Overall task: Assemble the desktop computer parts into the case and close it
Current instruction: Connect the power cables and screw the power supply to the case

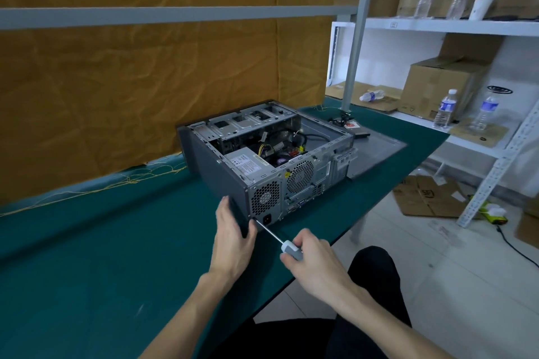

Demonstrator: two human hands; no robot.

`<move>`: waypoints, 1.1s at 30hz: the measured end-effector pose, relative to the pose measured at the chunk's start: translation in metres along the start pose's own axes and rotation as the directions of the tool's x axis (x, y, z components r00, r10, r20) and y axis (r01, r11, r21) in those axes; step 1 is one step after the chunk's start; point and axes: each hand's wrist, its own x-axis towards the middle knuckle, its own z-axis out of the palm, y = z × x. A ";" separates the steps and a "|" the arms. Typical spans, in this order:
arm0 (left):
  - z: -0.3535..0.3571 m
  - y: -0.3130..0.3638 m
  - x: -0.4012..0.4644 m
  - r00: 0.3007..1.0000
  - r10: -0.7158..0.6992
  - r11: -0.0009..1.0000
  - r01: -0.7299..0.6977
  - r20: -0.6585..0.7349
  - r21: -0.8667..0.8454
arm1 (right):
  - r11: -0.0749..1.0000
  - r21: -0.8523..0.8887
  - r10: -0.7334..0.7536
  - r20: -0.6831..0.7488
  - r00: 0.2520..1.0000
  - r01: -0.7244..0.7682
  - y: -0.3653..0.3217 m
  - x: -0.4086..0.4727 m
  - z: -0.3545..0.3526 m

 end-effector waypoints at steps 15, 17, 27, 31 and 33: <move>0.020 -0.004 -0.003 0.996 0.014 0.998 -0.019 -0.091 -0.054 | 0.972 0.223 0.066 0.066 0.996 -0.079 -0.004 0.009 0.002; 0.021 -0.005 -0.002 0.995 0.019 0.998 -0.024 -0.100 -0.052 | 0.913 0.369 0.124 0.160 0.979 -0.176 -0.005 0.008 0.001; 0.024 -0.008 -0.003 0.995 0.023 0.999 -0.026 -0.094 -0.030 | 0.990 0.137 -0.010 -0.004 1.000 0.010 -0.009 -0.003 0.006; 0.024 -0.008 -0.002 0.994 0.011 0.999 -0.016 -0.105 -0.051 | 0.945 0.305 0.079 0.137 0.987 -0.118 -0.011 0.000 -0.002; 0.024 -0.010 -0.002 0.995 0.013 0.998 -0.018 -0.104 -0.053 | 0.999 0.019 0.029 0.016 0.999 -0.029 -0.010 -0.001 -0.002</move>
